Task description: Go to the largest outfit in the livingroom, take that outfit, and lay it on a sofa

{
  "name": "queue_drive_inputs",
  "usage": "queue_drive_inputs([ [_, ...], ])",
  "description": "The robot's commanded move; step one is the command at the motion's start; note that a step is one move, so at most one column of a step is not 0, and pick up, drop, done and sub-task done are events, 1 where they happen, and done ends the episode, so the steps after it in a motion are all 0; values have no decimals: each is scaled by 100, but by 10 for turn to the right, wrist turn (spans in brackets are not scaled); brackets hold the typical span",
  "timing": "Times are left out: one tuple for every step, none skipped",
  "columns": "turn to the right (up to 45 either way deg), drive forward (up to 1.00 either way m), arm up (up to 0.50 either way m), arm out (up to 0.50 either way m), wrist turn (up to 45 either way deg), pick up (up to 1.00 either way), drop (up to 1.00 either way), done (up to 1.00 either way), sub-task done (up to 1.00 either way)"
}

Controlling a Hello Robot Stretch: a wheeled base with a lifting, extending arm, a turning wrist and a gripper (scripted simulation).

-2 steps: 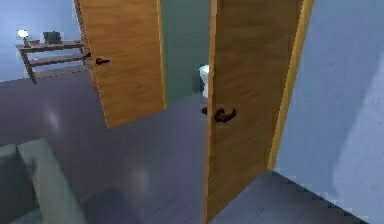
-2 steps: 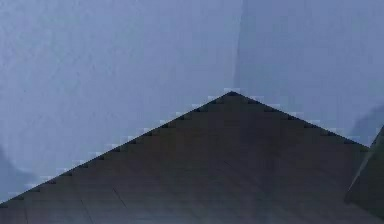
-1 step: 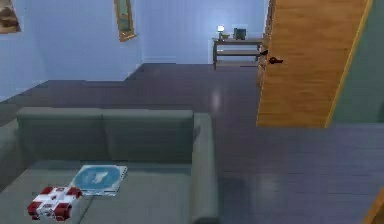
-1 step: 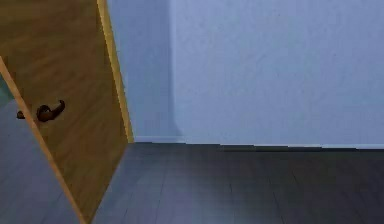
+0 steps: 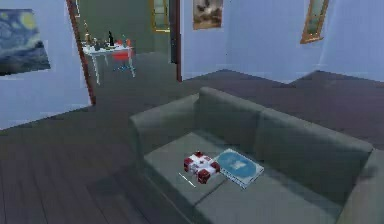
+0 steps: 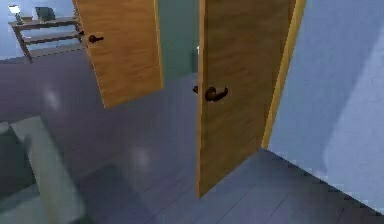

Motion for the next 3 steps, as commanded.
queue_drive_inputs([
  [-390, 0, 0, 0, 0, 0, 0, 0, 0],
  [-30, 0, 0, 0, 0, 0, 0, 0, 0],
  [0, 100, 0, 0, 0, 0, 0, 0, 0],
])
